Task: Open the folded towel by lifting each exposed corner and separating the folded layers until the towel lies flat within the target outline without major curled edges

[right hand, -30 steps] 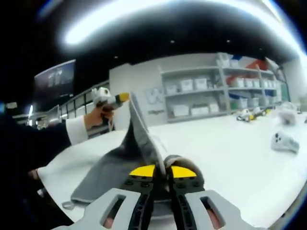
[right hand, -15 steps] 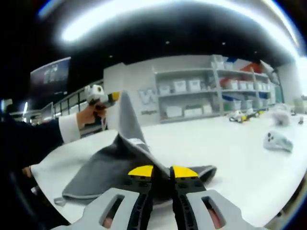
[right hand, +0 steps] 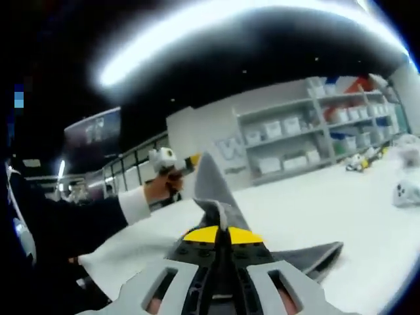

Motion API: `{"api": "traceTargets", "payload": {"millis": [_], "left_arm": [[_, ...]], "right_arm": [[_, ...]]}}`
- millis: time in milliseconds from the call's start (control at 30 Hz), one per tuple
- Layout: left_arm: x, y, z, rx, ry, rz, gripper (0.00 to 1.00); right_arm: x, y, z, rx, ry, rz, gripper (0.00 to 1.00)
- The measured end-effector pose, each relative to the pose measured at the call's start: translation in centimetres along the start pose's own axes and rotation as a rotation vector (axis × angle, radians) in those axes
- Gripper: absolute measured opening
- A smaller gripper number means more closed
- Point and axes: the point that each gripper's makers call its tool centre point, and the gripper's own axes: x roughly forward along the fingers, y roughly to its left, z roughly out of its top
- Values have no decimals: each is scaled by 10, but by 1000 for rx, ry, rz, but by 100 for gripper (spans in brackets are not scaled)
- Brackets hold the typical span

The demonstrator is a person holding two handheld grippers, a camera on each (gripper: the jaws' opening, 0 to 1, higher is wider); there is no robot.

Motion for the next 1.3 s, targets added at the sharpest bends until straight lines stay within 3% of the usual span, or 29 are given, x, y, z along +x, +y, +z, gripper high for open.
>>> {"api": "traceTargets", "payload": {"millis": [633,1000,1300], "left_arm": [[-47,36,18,-29,2,125,1],[-73,26,27,-12,-5,166,1],[-95,33,45,-19,-32,218,1]], "right_arm": [[13,101,31,-88,-34,226,0],[24,146,44,-118,-41,328,0],[39,181,60,-149,-59,392,0]]}}
